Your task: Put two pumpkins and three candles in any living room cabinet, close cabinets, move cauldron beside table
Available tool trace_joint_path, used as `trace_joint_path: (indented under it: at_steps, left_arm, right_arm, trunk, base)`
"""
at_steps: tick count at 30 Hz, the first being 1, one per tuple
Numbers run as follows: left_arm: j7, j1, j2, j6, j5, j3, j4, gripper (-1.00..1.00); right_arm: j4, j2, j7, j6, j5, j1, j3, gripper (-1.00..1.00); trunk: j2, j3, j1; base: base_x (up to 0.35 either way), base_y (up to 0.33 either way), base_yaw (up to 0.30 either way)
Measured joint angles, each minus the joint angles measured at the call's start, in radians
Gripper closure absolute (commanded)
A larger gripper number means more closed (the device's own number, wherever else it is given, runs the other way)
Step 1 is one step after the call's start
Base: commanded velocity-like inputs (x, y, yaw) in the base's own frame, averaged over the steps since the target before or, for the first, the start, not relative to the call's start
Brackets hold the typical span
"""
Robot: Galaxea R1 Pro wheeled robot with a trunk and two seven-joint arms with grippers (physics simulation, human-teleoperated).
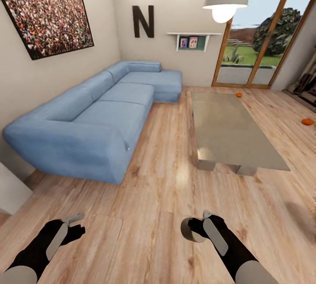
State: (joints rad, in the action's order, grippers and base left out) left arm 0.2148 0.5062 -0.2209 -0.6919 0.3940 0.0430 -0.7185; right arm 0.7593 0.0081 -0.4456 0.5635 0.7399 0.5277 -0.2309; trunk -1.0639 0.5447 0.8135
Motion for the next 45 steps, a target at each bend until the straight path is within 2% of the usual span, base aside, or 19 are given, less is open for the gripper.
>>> trace_joint_path:
  at_steps: [13,19,45]
  left_arm:
    - [0.0,0.0,0.0,0.0,0.0,0.0,0.0,-1.0]
    - [0.0,0.0,0.0,0.0,0.0,0.0,0.001,-1.0]
    - [-0.002,0.0,0.0,0.0,0.0,0.0,0.001,-1.0]
  right_arm:
    - [-0.032,-0.001,0.001,-0.005,0.001,0.0,0.0,1.0]
    - [-0.033,0.003,0.001,0.0,0.029,0.0,0.017,1.0]
    - [-0.034,-0.001,0.001,0.014,0.032,0.0,0.042,1.0]
  trunk:
    - [0.091,-0.04,-0.05]
    - [0.133,-0.059,-0.073]
    - [0.133,-0.071,-0.073]
  base:
    - [0.0,0.0,-0.017]
    - [0.0,0.0,-0.211]
    - [0.0,0.0,-0.279]
